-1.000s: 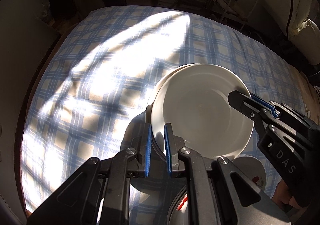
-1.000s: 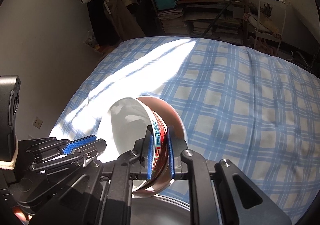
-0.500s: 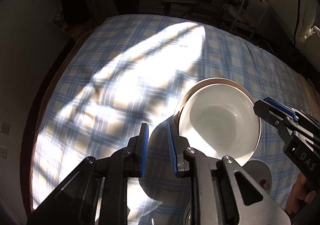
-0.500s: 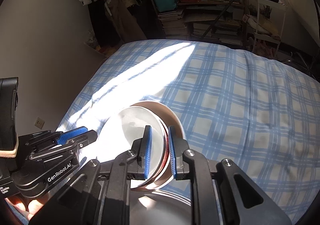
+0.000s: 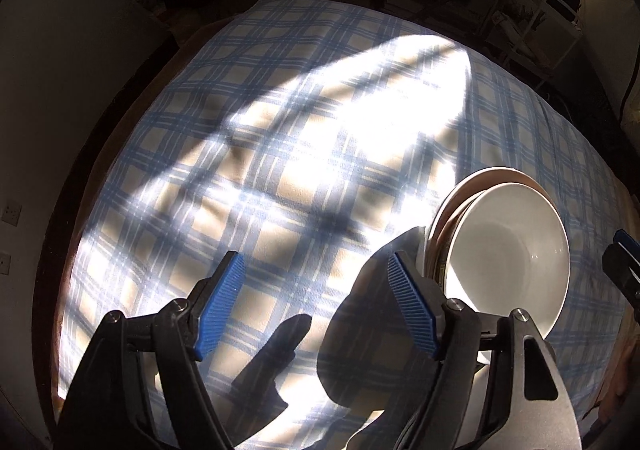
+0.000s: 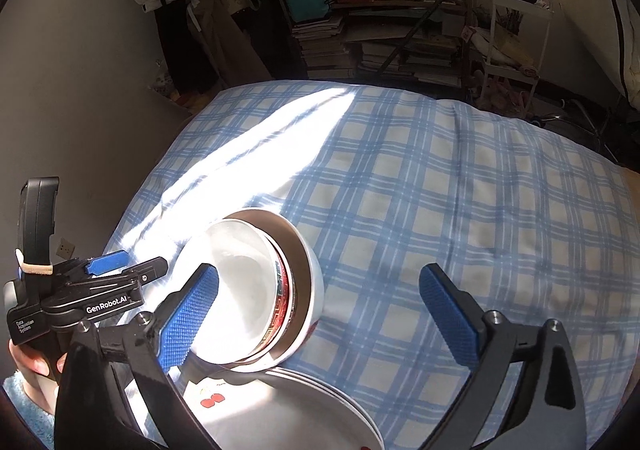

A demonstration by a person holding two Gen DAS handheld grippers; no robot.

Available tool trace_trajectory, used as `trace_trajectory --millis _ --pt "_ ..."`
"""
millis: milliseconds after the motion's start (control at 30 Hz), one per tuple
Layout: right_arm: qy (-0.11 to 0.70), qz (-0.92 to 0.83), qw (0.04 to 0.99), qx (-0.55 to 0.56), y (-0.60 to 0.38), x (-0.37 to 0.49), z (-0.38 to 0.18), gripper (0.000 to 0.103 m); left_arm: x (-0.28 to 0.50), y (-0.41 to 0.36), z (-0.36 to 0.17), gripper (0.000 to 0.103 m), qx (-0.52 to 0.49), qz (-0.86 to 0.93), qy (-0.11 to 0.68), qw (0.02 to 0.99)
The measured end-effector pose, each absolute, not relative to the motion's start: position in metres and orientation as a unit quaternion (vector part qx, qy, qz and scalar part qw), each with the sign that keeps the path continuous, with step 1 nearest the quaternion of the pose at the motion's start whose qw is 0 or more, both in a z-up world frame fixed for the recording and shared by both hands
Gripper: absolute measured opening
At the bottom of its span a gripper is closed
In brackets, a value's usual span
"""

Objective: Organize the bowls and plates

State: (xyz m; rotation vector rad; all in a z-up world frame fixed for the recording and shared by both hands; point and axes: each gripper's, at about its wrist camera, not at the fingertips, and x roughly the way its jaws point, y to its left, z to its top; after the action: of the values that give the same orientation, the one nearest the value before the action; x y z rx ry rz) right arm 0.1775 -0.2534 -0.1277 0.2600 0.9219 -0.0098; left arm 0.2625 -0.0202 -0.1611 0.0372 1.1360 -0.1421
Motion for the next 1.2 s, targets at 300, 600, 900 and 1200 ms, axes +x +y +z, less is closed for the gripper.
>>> trace_trajectory --millis 300,600,900,1200 --pt "0.458 -0.032 0.877 0.142 -0.267 0.184 -0.147 0.103 0.272 -0.007 -0.169 0.079 -0.022 -0.077 0.559 0.825" --pt "0.473 -0.054 0.867 0.148 -0.275 0.187 -0.162 0.103 0.275 -0.013 -0.181 0.08 -0.053 -0.11 0.584 0.802" --pt "0.484 -0.064 0.857 0.166 -0.282 0.189 -0.174 0.103 0.272 -0.02 -0.177 0.08 -0.051 -0.136 0.579 0.802" --pt "0.489 -0.061 0.851 0.181 -0.283 0.189 -0.178 0.103 0.274 -0.02 -0.178 0.08 -0.056 -0.143 0.576 0.803"
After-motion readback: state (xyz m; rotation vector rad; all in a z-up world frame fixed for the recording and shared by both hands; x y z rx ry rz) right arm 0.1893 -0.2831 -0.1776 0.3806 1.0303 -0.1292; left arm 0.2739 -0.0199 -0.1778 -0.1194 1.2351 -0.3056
